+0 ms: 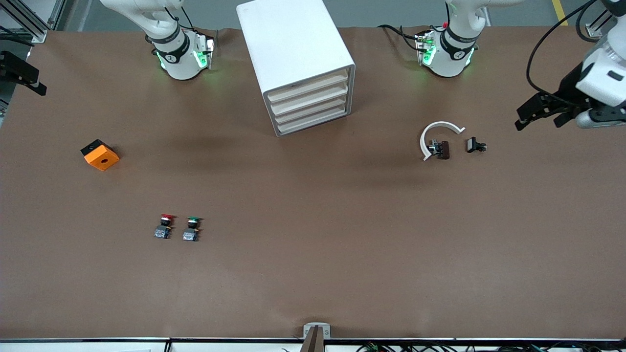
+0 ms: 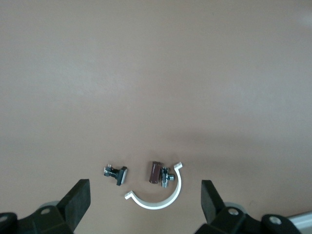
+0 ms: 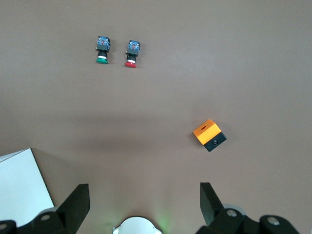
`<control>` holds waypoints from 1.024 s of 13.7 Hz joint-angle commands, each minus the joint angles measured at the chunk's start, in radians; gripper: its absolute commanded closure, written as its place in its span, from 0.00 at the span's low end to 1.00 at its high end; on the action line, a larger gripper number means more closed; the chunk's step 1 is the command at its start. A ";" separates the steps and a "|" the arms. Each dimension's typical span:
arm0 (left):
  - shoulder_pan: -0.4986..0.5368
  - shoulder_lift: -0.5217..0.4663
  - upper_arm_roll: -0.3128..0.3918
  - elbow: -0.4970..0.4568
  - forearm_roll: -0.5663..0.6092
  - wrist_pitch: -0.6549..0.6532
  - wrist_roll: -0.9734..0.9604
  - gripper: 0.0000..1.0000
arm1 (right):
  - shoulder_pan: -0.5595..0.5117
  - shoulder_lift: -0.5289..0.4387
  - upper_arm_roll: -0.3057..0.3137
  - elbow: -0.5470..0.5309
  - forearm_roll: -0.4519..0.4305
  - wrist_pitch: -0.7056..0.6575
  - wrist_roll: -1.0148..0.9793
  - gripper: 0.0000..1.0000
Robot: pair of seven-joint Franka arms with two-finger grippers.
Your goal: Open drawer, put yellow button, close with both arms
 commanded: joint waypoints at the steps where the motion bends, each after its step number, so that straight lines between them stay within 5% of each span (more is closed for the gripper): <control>1: 0.003 0.017 0.002 0.111 0.023 -0.068 0.009 0.00 | 0.005 -0.008 0.001 0.007 -0.001 -0.006 0.055 0.00; 14: 0.001 0.032 -0.005 0.186 0.023 -0.176 0.021 0.00 | -0.004 -0.005 -0.007 0.005 0.008 -0.004 -0.001 0.00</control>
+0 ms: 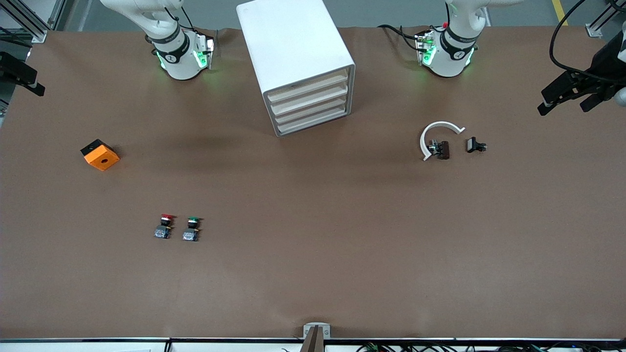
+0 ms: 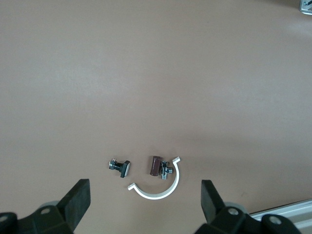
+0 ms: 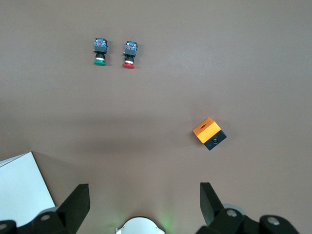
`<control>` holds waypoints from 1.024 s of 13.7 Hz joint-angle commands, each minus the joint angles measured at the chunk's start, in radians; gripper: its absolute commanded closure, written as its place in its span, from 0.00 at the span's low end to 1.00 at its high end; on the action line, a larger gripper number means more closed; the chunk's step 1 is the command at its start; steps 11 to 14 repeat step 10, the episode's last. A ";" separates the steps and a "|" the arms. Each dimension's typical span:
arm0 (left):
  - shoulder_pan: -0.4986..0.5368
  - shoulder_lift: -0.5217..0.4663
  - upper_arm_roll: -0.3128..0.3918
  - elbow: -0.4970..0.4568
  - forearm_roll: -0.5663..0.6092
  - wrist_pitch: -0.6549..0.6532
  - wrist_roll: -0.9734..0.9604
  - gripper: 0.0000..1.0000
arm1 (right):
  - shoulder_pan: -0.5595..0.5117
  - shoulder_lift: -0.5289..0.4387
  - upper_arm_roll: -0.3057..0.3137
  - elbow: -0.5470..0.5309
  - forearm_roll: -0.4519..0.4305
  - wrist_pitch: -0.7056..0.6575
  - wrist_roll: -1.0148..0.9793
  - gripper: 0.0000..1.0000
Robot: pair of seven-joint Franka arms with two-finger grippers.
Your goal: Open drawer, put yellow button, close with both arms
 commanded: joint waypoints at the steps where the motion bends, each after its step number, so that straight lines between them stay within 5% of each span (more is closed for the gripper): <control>1: 0.000 0.014 -0.003 0.034 0.023 -0.026 0.036 0.00 | -0.004 -0.005 -0.001 0.006 0.007 -0.004 -0.015 0.00; 14: 0.000 0.014 -0.003 0.034 0.024 -0.026 0.070 0.00 | -0.004 -0.005 -0.001 0.006 0.006 -0.006 -0.017 0.00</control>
